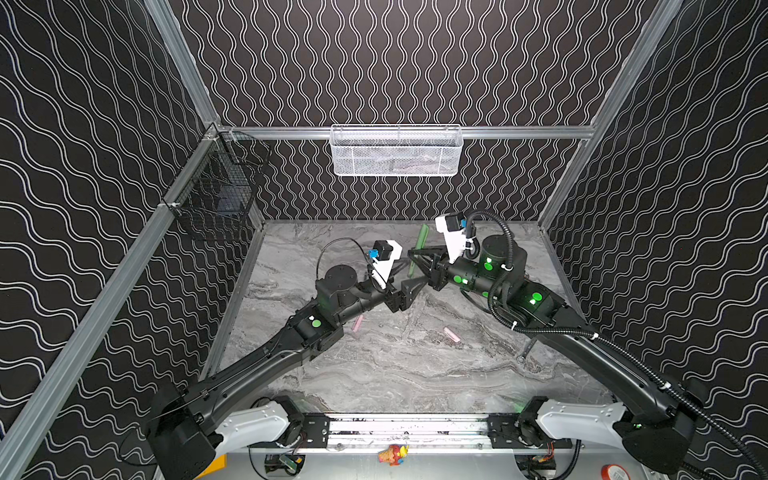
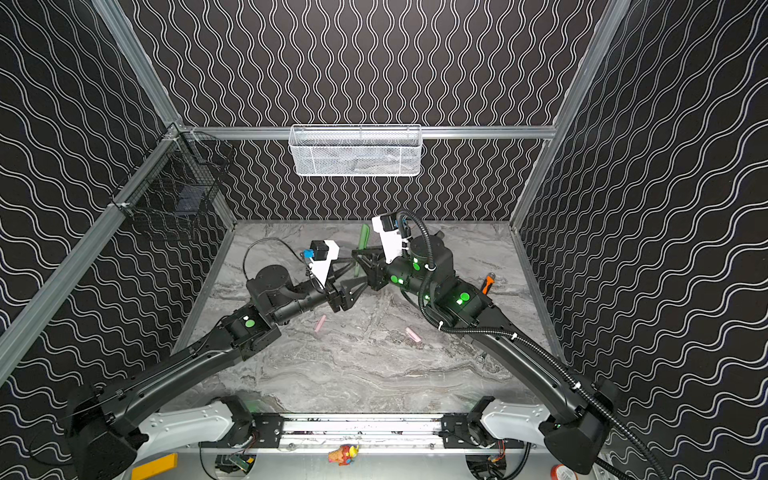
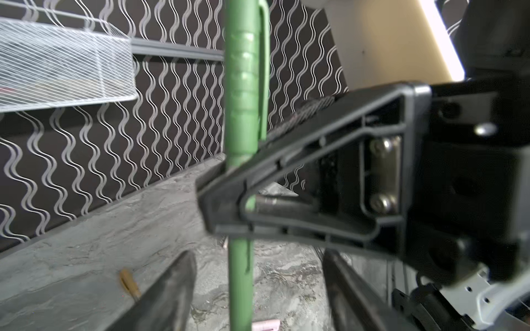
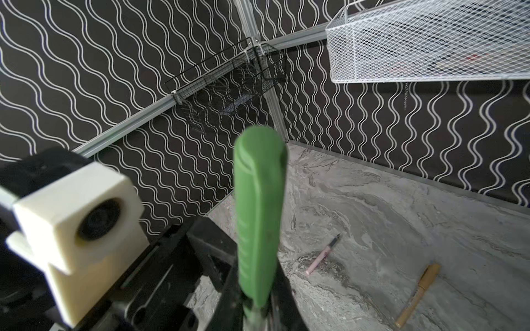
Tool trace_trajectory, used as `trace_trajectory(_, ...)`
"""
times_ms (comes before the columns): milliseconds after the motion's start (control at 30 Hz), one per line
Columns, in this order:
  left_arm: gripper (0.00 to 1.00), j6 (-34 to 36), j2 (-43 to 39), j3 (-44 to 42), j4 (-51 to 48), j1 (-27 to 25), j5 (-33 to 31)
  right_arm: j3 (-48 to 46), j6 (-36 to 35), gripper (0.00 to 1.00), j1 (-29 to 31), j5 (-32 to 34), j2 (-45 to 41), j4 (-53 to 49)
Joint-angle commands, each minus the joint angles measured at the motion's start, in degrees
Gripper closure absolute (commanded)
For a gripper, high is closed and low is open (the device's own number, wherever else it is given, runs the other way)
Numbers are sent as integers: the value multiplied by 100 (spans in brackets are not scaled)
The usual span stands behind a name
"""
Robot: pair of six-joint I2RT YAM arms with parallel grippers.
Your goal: Insert the pens into the pen caps
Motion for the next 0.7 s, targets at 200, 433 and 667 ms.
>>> trace_trajectory(200, 8, -70, -237, -72, -290, 3, -2889, 948, 447, 91, -1072, 369, 1391, -1201)
trace_trajectory(433, 8, -210, 87, 261, -929, 2, -3646, 858, 662, 89, -1519, -102, 3180, -1710)
trace_trajectory(667, 8, -198, 148, 276, -959, 0, -3640, 1611, 924, 89, -1824, -506, 4724, -2032)
